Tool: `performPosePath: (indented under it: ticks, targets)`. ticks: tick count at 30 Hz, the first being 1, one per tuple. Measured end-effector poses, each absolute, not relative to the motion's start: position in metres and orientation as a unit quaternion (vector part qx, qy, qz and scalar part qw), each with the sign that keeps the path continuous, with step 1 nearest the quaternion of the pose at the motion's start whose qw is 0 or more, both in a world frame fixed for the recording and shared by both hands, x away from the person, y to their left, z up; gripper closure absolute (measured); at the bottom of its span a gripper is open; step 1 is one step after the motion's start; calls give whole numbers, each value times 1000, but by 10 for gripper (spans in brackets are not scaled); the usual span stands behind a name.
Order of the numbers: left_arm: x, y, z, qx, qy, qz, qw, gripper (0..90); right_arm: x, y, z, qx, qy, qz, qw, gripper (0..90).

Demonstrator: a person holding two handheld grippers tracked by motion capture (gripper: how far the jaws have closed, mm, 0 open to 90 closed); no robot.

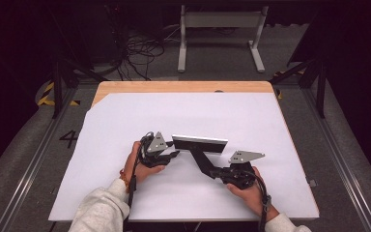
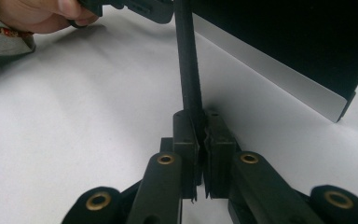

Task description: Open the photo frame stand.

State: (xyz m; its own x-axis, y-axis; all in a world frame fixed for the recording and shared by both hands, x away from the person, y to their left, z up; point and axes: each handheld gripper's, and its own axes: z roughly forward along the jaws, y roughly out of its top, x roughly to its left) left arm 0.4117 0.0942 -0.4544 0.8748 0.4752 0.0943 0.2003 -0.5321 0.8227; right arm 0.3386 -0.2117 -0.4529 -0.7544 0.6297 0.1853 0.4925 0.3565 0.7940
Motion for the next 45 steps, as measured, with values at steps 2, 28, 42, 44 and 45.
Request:
performPosePath:
  ticks: [2,28,42,44,45]
  targets:
    - [413,92,-454,858,195,162,446,501,339,-212,-453,344,819,453,72,858]
    - [404,96,-434,845,193,164,472,338,324,-234,-421,319,818,452,158,816]
    - [392,104,-415,829,186,175,497,325,321,-237,-413,314,814,446,199,847]
    - [391,103,-413,826,186,177,501,322,321,-237,-412,314,812,449,202,860]
    - [391,102,-412,826,185,176,502,322,321,-237,-412,316,810,449,203,866]
